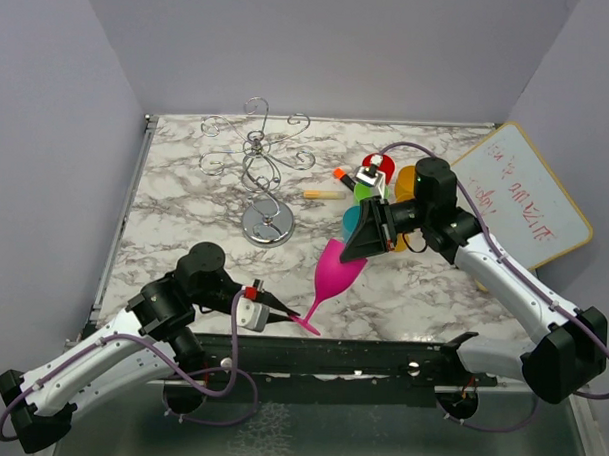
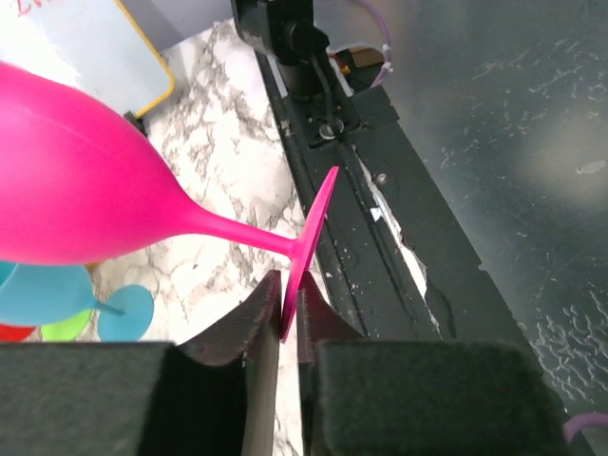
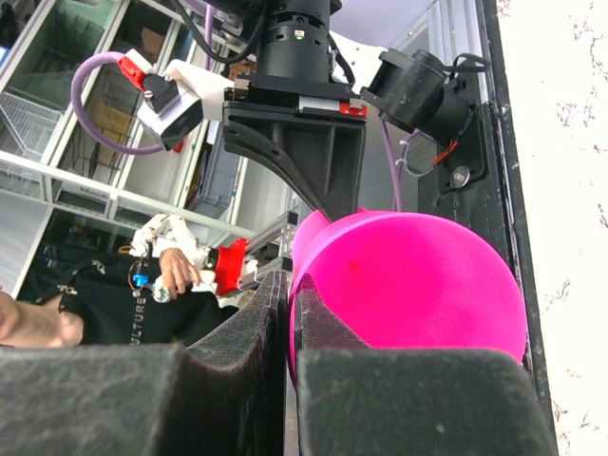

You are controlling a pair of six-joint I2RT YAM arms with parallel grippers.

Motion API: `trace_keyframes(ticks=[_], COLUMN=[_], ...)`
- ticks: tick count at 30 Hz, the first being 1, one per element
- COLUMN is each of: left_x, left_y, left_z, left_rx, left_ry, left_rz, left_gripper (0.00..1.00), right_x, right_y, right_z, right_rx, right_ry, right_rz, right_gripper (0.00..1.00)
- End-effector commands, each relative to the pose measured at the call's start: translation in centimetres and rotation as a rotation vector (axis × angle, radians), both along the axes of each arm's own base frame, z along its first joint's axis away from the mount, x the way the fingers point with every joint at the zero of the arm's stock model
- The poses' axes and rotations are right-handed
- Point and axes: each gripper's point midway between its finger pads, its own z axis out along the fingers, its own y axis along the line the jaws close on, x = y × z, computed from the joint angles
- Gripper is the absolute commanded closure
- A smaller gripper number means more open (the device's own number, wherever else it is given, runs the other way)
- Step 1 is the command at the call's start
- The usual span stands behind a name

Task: Take the wine glass off the wine glass rack
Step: Place the wine glass at the center of the board.

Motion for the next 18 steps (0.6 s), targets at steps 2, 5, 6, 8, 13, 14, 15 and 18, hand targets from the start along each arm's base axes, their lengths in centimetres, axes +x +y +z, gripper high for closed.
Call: trace_keyframes(ticks=[2, 5, 6, 8, 13, 14, 15, 18], left_x=[0.9, 1.0, 1.0, 1.0, 0.9, 0.9, 0.9, 1.0], left_y=[0.2, 0.3, 0.3, 0.3, 0.5, 0.6, 0.7, 1.0], left_z=[-0.3, -0.4, -0.4, -0.2, -0.3, -0.3, -0.3, -0.4], left_rx=[0.037, 0.040, 0.039, 0.034, 0.036, 0.038, 0.040, 0.045], left_ry=[0.023, 0.024, 0.023, 0.019, 0.031, 0.034, 0.036, 0.039], left_rz=[0.070, 0.076, 0.077, 0.077, 0.087, 0.093, 0.096, 0.120], left_gripper=[0.83, 0.75, 0.72, 0.67, 0.63, 0.62, 0.60, 0.53], right_x=[0.0, 0.0, 0.1, 0.1, 0.4, 0.5, 0.5, 0.6], right_y=[0.1, 0.2, 0.2, 0.2, 0.3, 0.3, 0.3, 0.4], right_z=[0.2, 0.2, 0.2, 0.0, -0.4, -0.5, -0.6, -0.9], right_rx=[0.006, 0.005, 0.005, 0.001, -0.010, -0.012, -0.014, -0.022], right_ry=[-0.013, -0.015, -0.016, -0.015, -0.015, -0.017, -0.020, -0.031], right_rz=[0.010, 0.006, 0.004, 0.000, -0.017, -0.022, -0.025, -0.037], right_gripper=[0.99, 0.99, 0.99, 0.99, 0.99, 0.99, 0.99, 0.99])
